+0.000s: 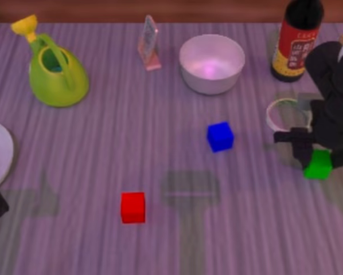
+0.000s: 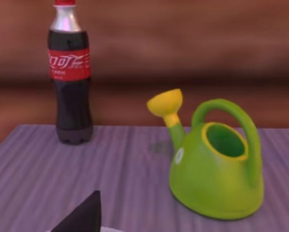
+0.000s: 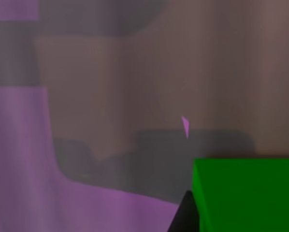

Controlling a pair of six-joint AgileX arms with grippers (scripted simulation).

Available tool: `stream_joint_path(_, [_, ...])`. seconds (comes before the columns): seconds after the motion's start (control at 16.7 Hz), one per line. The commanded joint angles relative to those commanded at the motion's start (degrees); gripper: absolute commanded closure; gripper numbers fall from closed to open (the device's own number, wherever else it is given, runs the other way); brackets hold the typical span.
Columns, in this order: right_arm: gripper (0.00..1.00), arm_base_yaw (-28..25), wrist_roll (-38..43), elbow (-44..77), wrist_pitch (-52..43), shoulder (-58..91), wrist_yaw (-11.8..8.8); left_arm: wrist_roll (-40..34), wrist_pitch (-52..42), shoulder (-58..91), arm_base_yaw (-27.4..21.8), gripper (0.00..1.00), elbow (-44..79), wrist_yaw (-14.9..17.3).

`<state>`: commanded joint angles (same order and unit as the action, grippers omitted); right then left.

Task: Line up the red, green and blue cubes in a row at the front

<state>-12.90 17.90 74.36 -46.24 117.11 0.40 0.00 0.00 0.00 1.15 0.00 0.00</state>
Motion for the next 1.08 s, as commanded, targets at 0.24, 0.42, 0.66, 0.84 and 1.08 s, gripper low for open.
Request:
stream_joint_path(0.24, [1.00,-0.15,0.05,4.41,-7.82,-2.84,-0.02,0.00,0.00,0.00,0.00,0.00,0.00,0.00])
stream_joint_path(0.42, [1.00,-0.40,-0.15,7.39,-12.89,-5.17,-0.04,0.00,0.00,0.00,0.00,0.00,0.00,0.00])
stream_joint_path(0.66, [1.00,-0.16,-0.09,7.66,-13.31,-5.38,-0.07,0.00,0.00,0.00,0.00,0.00,0.00,0.00])
stream_joint_path(0.84, [1.00,-2.35,2.00,9.06,-14.02,-4.56,-0.03,0.00,0.00,0.00,0.00,0.00,0.00,0.00])
stream_joint_path(1.08, [1.00,-12.26,10.91,14.35,-16.81,-1.62,0.10,0.00,0.00,0.00,0.00,0.00,0.00,0.00])
